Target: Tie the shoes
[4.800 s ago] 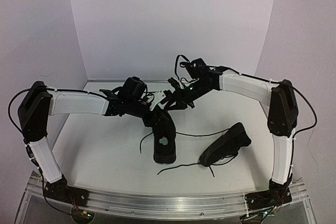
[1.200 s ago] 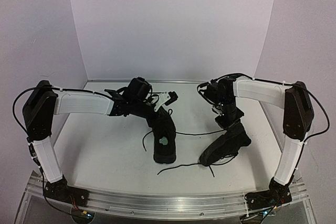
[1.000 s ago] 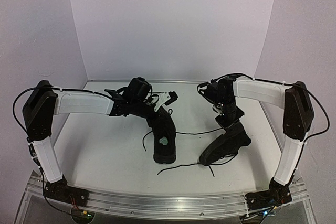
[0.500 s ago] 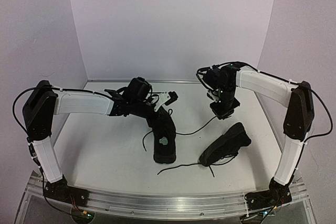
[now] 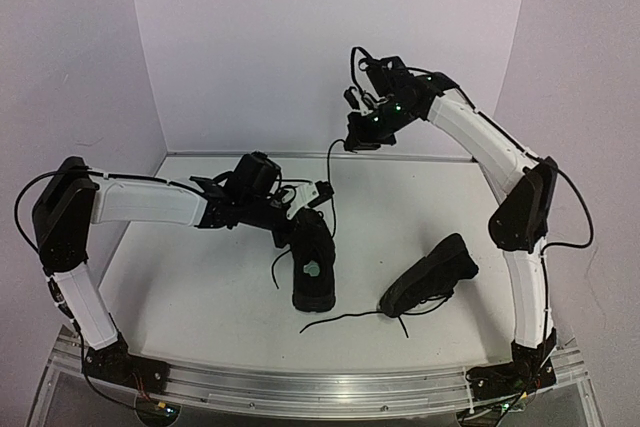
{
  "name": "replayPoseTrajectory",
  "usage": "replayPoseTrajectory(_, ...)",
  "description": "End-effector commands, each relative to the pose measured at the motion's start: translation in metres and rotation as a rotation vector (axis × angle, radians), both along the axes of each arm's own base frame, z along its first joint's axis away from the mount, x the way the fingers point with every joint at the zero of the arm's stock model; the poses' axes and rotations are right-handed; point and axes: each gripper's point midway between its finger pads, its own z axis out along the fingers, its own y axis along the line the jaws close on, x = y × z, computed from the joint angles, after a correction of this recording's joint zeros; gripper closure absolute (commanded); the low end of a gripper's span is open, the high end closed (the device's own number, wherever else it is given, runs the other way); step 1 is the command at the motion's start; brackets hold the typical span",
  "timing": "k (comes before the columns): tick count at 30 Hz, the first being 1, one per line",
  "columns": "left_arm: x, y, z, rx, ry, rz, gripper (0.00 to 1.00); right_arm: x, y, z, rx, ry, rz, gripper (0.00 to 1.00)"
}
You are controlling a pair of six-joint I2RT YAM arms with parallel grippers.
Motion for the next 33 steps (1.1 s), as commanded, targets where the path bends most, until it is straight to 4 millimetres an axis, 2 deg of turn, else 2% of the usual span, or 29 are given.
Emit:
replayPoseTrajectory(1, -0.004, 0.002, 0.023, -0.014, -0.117, -0.028, 1.00, -0.011, 0.070, -0.001, 0.278, 0.119, 0.148, 1.00)
replayPoseTrajectory(4, -0.009, 0.003, 0.019, 0.007, -0.133, -0.043, 1.00, -0.026, 0.107, -0.003, 0.373, 0.164, 0.227, 1.00)
replayPoseTrajectory(7, -0.012, 0.003, 0.017, 0.012, -0.140, -0.048, 1.00, -0.047, 0.139, 0.007, 0.468, 0.194, 0.306, 1.00)
replayPoseTrajectory(9, -0.014, 0.002, 0.016, 0.011, -0.143, -0.053, 1.00, -0.057, 0.152, 0.015, 0.514, 0.212, 0.337, 1.00)
replayPoseTrajectory(11, -0.015, 0.002, 0.015, 0.012, -0.142, -0.055, 1.00, -0.058, 0.155, 0.019, 0.538, 0.224, 0.337, 0.97)
replayPoseTrajectory(12, -0.015, 0.002, 0.015, 0.012, -0.142, -0.057, 1.00, -0.056, 0.153, 0.019, 0.539, 0.228, 0.324, 0.87)
replayPoseTrajectory(14, -0.015, 0.002, 0.014, 0.012, -0.142, -0.057, 1.00, -0.051, 0.141, 0.020, 0.536, 0.241, 0.289, 0.57)
replayPoseTrajectory(15, -0.015, 0.002, 0.014, 0.011, -0.142, -0.056, 1.00, -0.046, 0.133, 0.020, 0.533, 0.245, 0.262, 0.50)
replayPoseTrajectory(16, -0.014, 0.001, 0.015, 0.009, -0.142, -0.055, 1.00, -0.043, 0.124, 0.020, 0.529, 0.247, 0.242, 0.47)
replayPoseTrajectory(18, -0.014, 0.001, 0.015, 0.006, -0.138, -0.052, 1.00, -0.035, 0.102, 0.021, 0.520, 0.251, 0.194, 0.45)
replayPoseTrajectory(21, -0.016, 0.001, 0.013, -0.001, -0.117, -0.048, 1.00, -0.035, 0.071, 0.026, 0.516, 0.264, 0.149, 0.44)
replayPoseTrajectory(25, -0.013, -0.002, 0.017, -0.028, -0.107, -0.032, 1.00, -0.053, 0.033, 0.003, 0.472, 0.329, 0.105, 0.44)
replayPoseTrajectory(27, -0.012, -0.003, 0.017, -0.038, -0.101, -0.020, 1.00, -0.069, 0.022, -0.006, 0.454, 0.361, 0.100, 0.45)
replayPoseTrajectory(29, -0.012, -0.003, 0.018, -0.048, -0.095, -0.015, 1.00, -0.087, 0.015, -0.028, 0.439, 0.429, 0.097, 0.48)
replayPoseTrajectory(33, -0.011, -0.004, 0.018, -0.054, -0.088, -0.005, 1.00, -0.107, 0.018, -0.042, 0.451, 0.496, 0.129, 0.53)
